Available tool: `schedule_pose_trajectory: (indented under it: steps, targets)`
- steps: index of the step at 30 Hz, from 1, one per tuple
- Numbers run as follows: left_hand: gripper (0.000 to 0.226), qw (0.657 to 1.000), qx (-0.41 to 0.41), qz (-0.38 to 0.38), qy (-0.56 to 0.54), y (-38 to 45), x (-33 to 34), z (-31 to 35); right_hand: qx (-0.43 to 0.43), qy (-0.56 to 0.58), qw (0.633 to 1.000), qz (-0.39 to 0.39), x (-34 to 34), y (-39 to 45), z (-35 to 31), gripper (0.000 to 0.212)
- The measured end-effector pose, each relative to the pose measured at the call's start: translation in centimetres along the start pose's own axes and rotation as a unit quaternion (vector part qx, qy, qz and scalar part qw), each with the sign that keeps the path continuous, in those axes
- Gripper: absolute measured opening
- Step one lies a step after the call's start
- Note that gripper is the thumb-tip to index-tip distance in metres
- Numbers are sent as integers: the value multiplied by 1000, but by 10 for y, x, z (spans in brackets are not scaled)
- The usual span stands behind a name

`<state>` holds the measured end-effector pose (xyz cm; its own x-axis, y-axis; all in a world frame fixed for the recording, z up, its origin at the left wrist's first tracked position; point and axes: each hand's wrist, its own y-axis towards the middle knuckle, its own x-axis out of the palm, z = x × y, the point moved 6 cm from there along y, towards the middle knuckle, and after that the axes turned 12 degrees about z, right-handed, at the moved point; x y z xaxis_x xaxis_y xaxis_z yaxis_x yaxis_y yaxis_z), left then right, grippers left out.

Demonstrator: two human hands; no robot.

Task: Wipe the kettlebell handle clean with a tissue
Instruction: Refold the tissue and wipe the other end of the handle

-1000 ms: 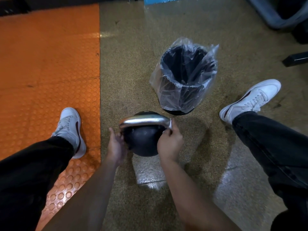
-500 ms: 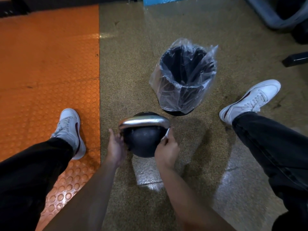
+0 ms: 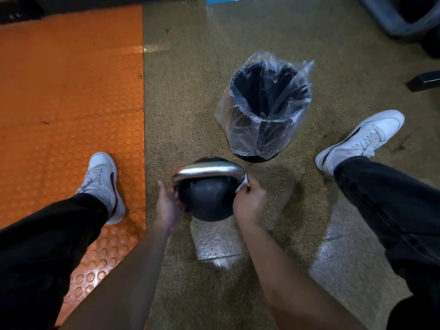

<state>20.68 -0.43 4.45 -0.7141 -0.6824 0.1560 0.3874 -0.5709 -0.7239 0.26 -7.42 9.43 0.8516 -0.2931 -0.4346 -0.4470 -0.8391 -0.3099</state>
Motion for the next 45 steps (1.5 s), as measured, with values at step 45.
schedule_pose_trajectory:
  steps: [45]
  targets:
    - [78,1000,7,10,4,5,-4,-2,-41,17,999,-22,-16,14,-15,30]
